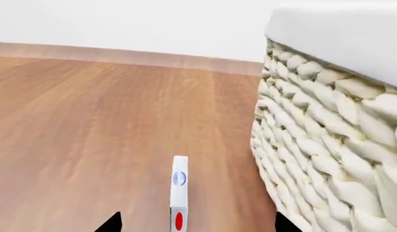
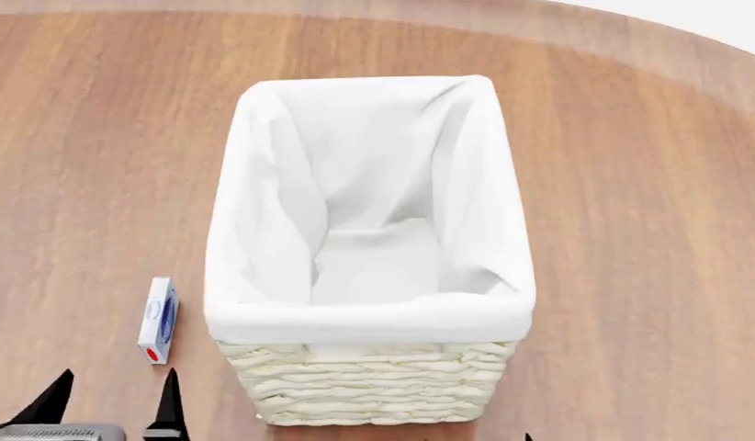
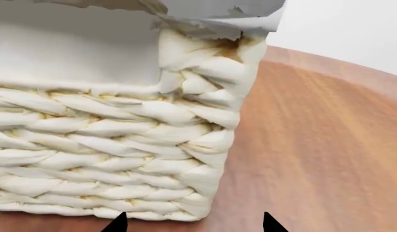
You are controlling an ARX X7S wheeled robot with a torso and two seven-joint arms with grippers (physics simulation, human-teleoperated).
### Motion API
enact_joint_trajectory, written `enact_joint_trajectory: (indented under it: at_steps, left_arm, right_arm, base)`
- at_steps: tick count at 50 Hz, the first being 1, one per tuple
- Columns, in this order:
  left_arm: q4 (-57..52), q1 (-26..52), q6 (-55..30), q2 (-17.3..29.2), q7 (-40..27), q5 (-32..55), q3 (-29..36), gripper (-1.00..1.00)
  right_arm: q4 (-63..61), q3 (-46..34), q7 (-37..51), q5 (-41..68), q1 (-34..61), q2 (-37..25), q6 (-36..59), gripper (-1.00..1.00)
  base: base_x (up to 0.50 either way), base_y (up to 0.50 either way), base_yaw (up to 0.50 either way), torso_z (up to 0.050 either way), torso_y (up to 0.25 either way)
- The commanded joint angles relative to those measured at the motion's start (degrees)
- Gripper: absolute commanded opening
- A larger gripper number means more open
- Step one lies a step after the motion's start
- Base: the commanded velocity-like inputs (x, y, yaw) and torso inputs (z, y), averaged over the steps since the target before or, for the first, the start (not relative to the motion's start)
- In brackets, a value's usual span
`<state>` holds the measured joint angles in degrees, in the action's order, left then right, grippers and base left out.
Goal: Pick up the cream cheese box, and put it in the basket.
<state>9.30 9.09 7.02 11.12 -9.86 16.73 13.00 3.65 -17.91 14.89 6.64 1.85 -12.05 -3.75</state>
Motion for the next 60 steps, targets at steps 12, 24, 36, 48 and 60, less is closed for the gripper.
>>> enact_joint_trajectory:
  at_steps: [12, 24, 36, 48, 60]
  left_arm:
    - [25.5, 23.1, -10.3, -2.5, 10.8, 10.3, -1.8, 1.00]
    - [65.5, 42.0, 2.8, -7.6, 18.5, 8.7, -3.5, 1.00]
    - [65.6, 42.4, 2.2, -7.9, 17.7, 5.4, -6.5, 1.00]
    - [65.6, 42.6, 0.5, -8.3, 16.5, -0.2, -12.3, 1.00]
    - [65.7, 43.0, -1.0, -8.3, 9.2, -9.6, -16.8, 1.00]
  right_arm:
    - [-1.4, 0.1, 0.6, 1.1, -0.3, -0.7, 0.1, 1.00]
    - [-1.8, 0.1, 0.8, 1.7, -0.2, -1.1, 0.3, 1.00]
    - [-2.4, -0.1, 1.1, 2.0, -0.5, -1.4, 0.2, 1.00]
    - [-3.2, -0.3, 1.3, 2.6, -0.7, -1.8, 0.3, 1.00]
    - [-5.1, -0.5, 1.4, 3.1, -1.6, -2.5, 0.4, 1.00]
  base:
    - [0.00, 0.00, 0.00, 0.000, 0.000]
    - [0.00, 0.00, 0.00, 0.000, 0.000]
    - [0.00, 0.00, 0.00, 0.000, 0.000]
    - [0.00, 0.00, 0.00, 0.000, 0.000]
    - [0.00, 0.00, 0.00, 0.000, 0.000]
